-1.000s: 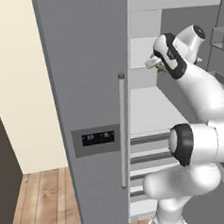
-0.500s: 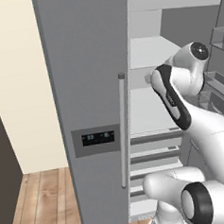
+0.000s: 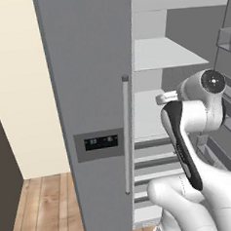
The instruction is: Gather the eggplant and squash from the fridge and place them on a tray on the dining counter. Then gather the chicken drumstick and fish from the fridge and place them on the other tray.
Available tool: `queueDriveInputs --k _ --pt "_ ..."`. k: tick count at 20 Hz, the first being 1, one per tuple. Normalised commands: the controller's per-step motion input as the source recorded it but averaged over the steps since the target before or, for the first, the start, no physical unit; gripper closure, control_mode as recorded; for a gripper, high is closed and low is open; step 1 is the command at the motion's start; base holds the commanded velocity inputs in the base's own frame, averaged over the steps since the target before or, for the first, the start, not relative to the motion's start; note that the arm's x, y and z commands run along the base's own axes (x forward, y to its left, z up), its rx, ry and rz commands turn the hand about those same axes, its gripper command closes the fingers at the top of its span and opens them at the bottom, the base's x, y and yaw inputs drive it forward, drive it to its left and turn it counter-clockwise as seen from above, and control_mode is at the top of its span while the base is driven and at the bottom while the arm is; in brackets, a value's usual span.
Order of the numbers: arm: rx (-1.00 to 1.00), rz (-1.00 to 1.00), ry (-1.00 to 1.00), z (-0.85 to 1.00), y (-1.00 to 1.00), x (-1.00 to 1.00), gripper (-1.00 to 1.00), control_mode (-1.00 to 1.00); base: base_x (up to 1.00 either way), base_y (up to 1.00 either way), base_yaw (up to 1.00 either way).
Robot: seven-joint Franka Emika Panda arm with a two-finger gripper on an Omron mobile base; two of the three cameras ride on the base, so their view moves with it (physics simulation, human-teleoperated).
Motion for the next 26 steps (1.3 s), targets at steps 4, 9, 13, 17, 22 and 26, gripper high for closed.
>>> queueDriveInputs --k 4,9,13,17,22,26 --pt "0.00 0.00 0.04 -0.01 0.09 -0.48 1.00 -1.00 0.00 0.00 0.00" --pt "0.00 0.00 0.00 -0.01 0.01 -0.03 1.00 -1.00 0.00 0.00 0.00" --pt "0.00 0.00 0.00 0.00 0.00 0.00 1.00 1.00 -0.04 0.00 0.00" --pt "0.00 0.00 0.00 0.00 0.00 0.00 1.00 1.00 -0.97 0.00 -0.01" --pt "0.00 0.00 0.00 0.00 0.00 0.00 1.00 1.00 -0.83 0.32 -0.02" --pt "0.00 0.00 0.00 0.00 0.00 0.00 1.00 1.00 -0.99 0.96 -0.20"
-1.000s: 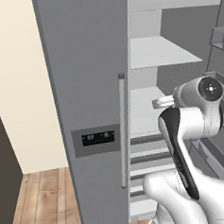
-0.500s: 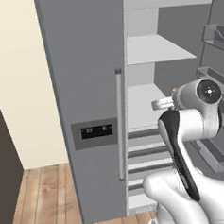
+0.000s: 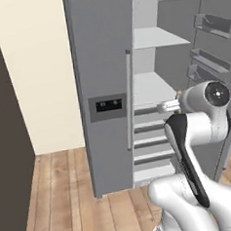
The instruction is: Gather the eggplant and squash from the fridge and place them on a tray on the dining counter. Then gather the chicken drumstick and fish from the fridge and place them on the other tray.
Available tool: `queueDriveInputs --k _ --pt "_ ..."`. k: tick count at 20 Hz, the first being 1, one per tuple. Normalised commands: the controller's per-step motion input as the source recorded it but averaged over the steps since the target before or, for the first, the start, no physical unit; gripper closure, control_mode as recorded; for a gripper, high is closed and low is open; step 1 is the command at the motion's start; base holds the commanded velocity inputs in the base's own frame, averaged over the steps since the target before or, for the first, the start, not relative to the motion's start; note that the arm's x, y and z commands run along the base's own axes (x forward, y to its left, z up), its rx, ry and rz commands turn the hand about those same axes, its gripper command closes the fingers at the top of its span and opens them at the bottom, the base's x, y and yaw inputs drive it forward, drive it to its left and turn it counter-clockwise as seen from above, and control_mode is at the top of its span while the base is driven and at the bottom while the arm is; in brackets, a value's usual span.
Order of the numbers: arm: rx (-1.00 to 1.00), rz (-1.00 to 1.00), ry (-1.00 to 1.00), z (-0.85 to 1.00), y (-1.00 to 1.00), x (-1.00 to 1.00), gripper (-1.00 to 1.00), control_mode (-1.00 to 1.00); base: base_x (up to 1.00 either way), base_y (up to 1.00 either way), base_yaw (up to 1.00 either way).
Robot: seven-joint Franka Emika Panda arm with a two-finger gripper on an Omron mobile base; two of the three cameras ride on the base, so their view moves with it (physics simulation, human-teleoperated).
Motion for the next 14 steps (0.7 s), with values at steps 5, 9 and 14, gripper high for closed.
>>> queueDriveInputs --k 5,9,14 --pt "0.00 0.00 0.00 0.00 0.00 0.00 1.00 1.00 -1.00 0.62 -0.35" --pt "0.00 0.00 0.00 0.00 0.00 0.00 1.00 1.00 -1.00 0.29 -0.57" --pt "0.00 0.00 0.00 0.00 0.00 0.00 1.00 1.00 -1.00 0.16 -0.60"
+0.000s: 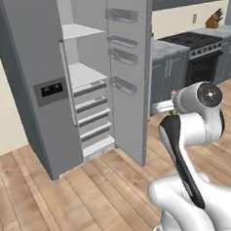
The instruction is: Gather the eggplant and squash from the fridge and place them on a tray on the dining counter. Then gather the chicken drumstick and fish from the fridge and place them on the other tray.
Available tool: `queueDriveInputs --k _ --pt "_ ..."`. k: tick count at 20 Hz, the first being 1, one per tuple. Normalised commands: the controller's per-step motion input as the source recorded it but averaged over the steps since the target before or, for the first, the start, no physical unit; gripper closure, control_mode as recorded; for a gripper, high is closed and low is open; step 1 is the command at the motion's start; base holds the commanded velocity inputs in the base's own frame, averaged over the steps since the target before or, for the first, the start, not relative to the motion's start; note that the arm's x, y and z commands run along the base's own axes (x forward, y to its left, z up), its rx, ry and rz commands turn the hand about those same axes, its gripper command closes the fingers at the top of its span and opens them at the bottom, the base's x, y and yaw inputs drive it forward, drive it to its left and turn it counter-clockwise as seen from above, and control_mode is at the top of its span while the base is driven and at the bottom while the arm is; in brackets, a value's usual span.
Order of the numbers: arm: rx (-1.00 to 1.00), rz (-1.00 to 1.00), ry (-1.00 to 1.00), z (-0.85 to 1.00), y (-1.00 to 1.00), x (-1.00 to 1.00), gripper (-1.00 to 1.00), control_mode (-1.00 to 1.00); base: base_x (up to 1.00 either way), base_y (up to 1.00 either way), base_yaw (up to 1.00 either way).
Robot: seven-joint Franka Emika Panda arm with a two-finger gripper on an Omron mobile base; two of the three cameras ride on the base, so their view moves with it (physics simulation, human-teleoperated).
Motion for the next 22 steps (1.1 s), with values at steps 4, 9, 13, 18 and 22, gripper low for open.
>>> queueDriveInputs --k 4,9,13,18,22 --pt "0.00 0.00 0.00 0.00 0.00 0.00 1.00 1.00 -0.59 -0.55 -0.42" --pt "0.00 0.00 0.00 0.00 0.00 0.00 1.00 1.00 -0.24 -1.00 -0.13" --pt "0.00 0.00 0.00 0.00 0.00 0.00 1.00 1.00 -0.25 -1.00 -0.19" --pt "0.00 0.00 0.00 0.00 0.00 0.00 1.00 1.00 -0.62 -1.00 -0.30" --pt "0.00 0.00 0.00 0.00 0.00 0.00 1.00 1.00 -0.32 -0.88 -0.49"
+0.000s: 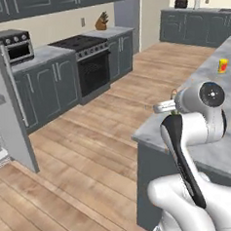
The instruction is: Gather the eggplant and squash from the fridge and place them on a tray on the dining counter. Then gather the chicken drumstick and fish from the fridge and place them on the other tray.
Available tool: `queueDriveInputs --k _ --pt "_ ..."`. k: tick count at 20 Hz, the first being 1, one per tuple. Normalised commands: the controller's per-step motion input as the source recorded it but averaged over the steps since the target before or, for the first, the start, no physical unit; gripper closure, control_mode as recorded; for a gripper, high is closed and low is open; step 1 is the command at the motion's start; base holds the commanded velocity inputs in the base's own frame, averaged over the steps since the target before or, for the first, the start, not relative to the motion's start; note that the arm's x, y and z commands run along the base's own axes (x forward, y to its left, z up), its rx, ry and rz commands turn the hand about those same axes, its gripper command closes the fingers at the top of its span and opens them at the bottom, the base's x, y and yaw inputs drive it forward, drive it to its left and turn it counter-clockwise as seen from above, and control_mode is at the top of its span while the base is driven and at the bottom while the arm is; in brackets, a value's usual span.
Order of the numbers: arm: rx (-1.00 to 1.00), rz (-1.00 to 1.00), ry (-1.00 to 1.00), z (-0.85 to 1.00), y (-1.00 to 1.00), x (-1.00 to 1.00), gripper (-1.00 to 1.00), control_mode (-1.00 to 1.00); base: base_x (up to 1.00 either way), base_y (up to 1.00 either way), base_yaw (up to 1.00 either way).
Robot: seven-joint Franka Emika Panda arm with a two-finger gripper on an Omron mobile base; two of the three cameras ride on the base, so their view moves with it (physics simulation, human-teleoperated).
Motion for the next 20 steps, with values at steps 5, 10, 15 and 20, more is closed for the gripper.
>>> queueDriveInputs --k 5,10,15,20 --pt "0.00 0.00 0.00 0.00 0.00 0.00 1.00 1.00 -0.24 -0.76 -0.55" --pt "0.00 0.00 0.00 0.00 0.00 0.00 1.00 1.00 -0.35 -0.98 -0.49" --pt "0.00 0.00 0.00 0.00 0.00 0.00 1.00 1.00 -0.66 -0.92 -0.44" --pt "0.00 0.00 0.00 0.00 0.00 0.00 1.00 1.00 -0.82 -0.55 -0.32"
